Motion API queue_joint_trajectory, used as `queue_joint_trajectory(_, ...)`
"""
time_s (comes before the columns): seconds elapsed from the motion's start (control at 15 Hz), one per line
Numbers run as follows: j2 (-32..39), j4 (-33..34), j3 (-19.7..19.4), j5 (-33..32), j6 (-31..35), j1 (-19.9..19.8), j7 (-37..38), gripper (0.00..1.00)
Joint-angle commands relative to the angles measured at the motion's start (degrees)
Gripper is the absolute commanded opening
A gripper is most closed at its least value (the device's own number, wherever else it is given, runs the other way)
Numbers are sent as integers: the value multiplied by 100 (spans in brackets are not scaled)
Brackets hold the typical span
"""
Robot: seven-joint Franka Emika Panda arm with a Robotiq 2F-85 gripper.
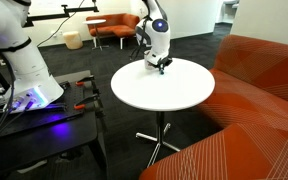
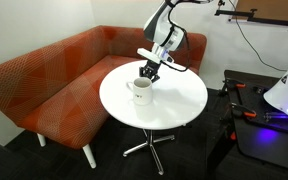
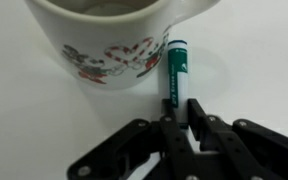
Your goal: Put the marker into the white mug.
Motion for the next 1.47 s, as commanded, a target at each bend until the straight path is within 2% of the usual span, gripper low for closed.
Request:
queue_joint_trajectory(0.0,-7,57,-22,7,139,-13,151,5)
queue_joint_trajectory(0.47,-214,6,2,296,236,-212,-29,5)
queue_joint_trajectory(0.8,-557,-71,39,747,134,-457,-312,5)
queue_joint_trajectory(1.0,-735,-55,82,1130,-63,-604,-737,5)
queue_joint_trajectory(1.13,-838,-55,125,1396,-356,-718,-1147,5)
queue_joint_trajectory(1.4,-997,-119,119,1731,-1408,-918,-1975,5)
